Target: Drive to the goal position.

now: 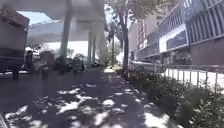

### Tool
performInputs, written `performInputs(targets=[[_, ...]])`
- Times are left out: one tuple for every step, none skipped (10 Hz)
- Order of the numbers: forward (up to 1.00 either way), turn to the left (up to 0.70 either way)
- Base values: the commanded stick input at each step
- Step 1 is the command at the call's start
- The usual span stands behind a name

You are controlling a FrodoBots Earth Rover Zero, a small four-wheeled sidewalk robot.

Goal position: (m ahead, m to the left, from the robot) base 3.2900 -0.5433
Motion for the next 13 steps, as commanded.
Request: performInputs(targets=[[0.7,0.0],[0.7,0.0],[0.7,0.09],[0.7,0.14],[0.7,0.12],[0.7,0.07],[0.7,0.13],[0.7,0.07],[0.7,0.0],[0.7,0.0],[0.7,0.0],[0.7,0.0],[0.7,0.0]])
